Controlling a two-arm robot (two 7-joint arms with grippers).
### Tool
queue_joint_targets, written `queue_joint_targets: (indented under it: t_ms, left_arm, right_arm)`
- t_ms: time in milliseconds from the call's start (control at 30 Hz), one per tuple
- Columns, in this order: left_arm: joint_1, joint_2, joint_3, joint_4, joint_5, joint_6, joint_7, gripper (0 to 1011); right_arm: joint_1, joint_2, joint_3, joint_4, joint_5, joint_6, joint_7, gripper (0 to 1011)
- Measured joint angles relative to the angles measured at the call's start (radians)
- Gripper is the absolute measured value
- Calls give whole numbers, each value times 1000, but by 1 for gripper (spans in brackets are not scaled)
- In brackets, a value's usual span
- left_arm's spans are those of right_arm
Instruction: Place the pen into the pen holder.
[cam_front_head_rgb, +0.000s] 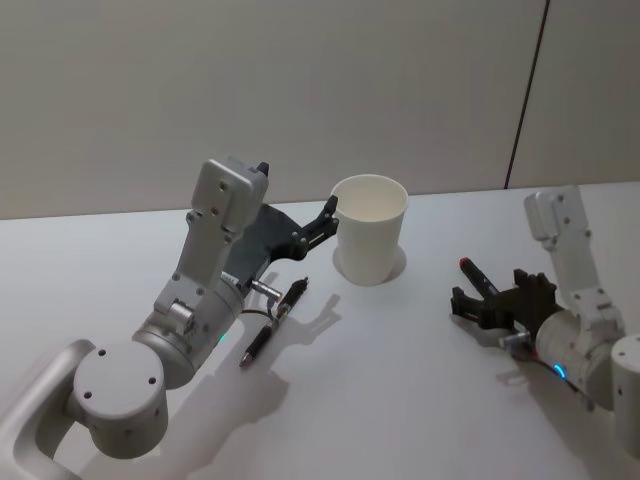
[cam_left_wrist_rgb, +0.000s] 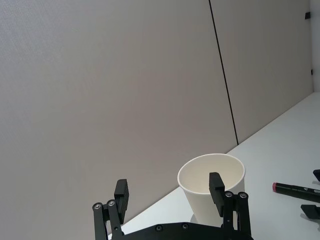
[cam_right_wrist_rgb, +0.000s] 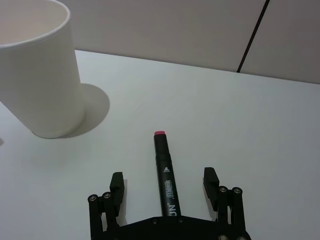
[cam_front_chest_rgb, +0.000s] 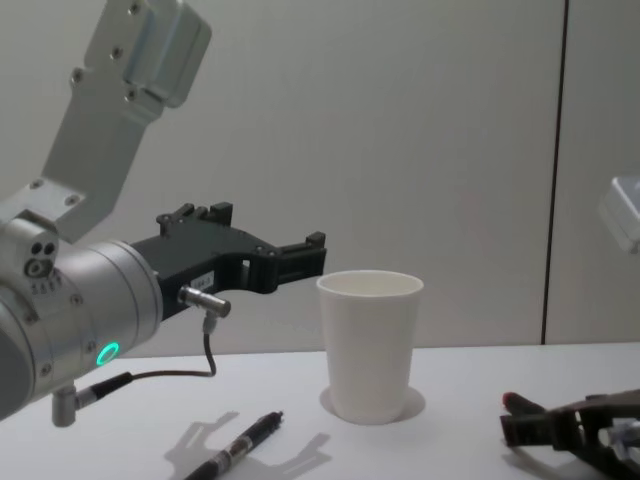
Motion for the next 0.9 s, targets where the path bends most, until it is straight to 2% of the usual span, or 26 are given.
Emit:
queue_joint_targets:
  t_ms: [800,900]
  left_arm:
    - [0,0,0,0,0,0,0,1001]
    - [0,0,0,0,0,0,0,1001]
  right_arm:
    - [-2,-17,-12,10,-21,5,2,1002]
    - [-2,-18,-13,10,-21,5,3,964]
